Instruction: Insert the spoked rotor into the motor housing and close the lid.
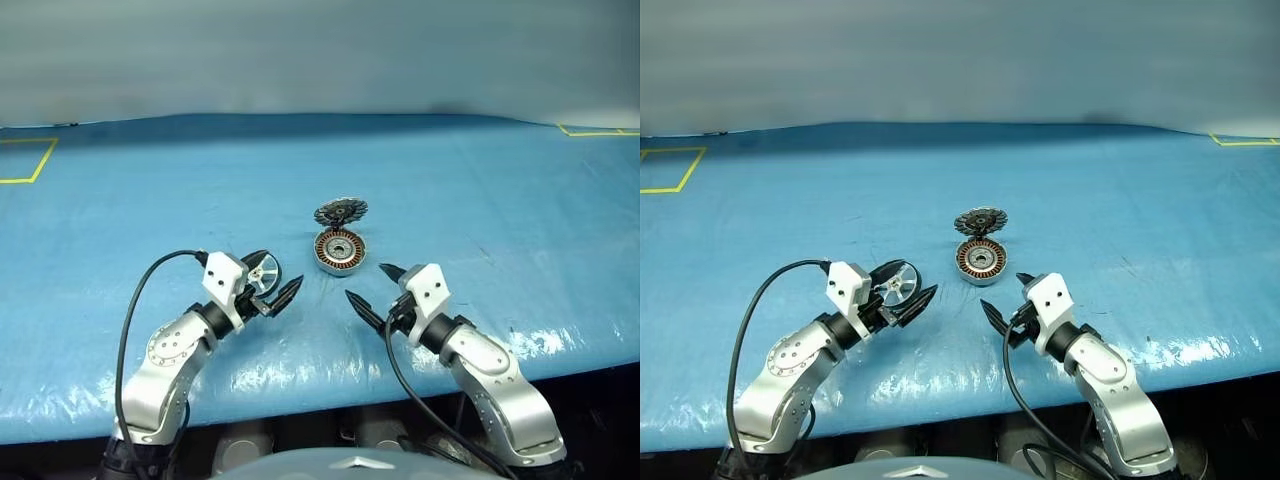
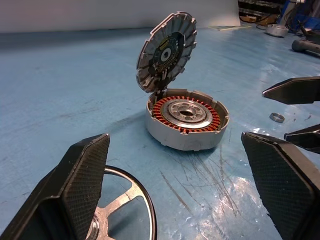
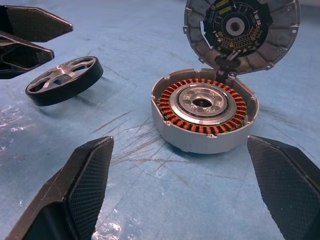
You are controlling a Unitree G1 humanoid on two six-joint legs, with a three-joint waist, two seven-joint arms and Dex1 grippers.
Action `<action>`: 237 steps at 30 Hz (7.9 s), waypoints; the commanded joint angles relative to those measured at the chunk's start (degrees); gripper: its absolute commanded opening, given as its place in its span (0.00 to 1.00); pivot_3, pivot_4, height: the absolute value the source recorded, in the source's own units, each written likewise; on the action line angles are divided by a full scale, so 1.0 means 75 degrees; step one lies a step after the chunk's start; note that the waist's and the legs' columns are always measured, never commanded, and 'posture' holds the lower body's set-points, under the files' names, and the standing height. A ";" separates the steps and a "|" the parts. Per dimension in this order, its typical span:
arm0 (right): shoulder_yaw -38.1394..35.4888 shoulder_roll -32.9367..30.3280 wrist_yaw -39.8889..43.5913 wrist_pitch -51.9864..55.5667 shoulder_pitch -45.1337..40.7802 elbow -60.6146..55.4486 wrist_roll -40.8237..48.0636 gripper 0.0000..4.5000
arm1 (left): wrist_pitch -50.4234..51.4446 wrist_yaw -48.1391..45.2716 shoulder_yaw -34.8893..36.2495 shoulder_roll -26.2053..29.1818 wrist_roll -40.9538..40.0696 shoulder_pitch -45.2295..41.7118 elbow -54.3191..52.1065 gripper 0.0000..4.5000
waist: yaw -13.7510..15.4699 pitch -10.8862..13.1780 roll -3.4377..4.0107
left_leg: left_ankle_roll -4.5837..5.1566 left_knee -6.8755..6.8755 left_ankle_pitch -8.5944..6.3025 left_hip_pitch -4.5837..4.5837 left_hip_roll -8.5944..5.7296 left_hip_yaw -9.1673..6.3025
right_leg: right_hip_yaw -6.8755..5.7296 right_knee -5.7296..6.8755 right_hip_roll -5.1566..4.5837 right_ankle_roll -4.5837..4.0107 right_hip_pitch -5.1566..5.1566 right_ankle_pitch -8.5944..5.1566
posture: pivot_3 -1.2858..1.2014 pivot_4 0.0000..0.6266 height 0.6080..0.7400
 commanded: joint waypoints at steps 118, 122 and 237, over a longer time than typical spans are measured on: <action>-0.1021 -0.1664 0.1787 0.2474 -0.1188 -0.2012 0.0665 0.98 | -0.0345 -0.0888 -0.0543 0.0342 0.0242 -0.0635 0.0285 1.00 | 0.0147 -0.0001 -0.0005 | 0.0002 0.0007 -0.0001 0.0004 -0.0001 0.0001 | 0.0000 -0.0003 0.0001 0.0000 0.0006 0.0005 | 0.52 0.24 1.00; -0.0756 -0.1829 0.1850 0.2389 -0.1655 -0.1764 0.0643 0.98 | -0.0372 -0.0804 -0.0446 0.0353 0.0251 -0.0548 0.0235 1.00 | 0.0150 -0.0001 -0.0005 | 0.0002 0.0007 -0.0001 0.0004 0.0000 -0.0002 | -0.0004 -0.0002 0.0003 -0.0001 0.0006 0.0004 | 0.52 0.24 1.00; 0.4515 -0.1107 0.4981 0.3818 -0.4792 0.1536 -0.5428 0.49 | -0.0792 0.0008 -0.0432 0.0054 0.0656 0.0142 0.0239 1.00 | -0.0109 -0.0127 -0.0056 | -0.0006 0.0003 0.0003 0.0079 0.0018 -0.0005 | -0.0028 0.0010 -0.0002 -0.0026 0.0017 -0.0006 | 0.52 0.24 1.00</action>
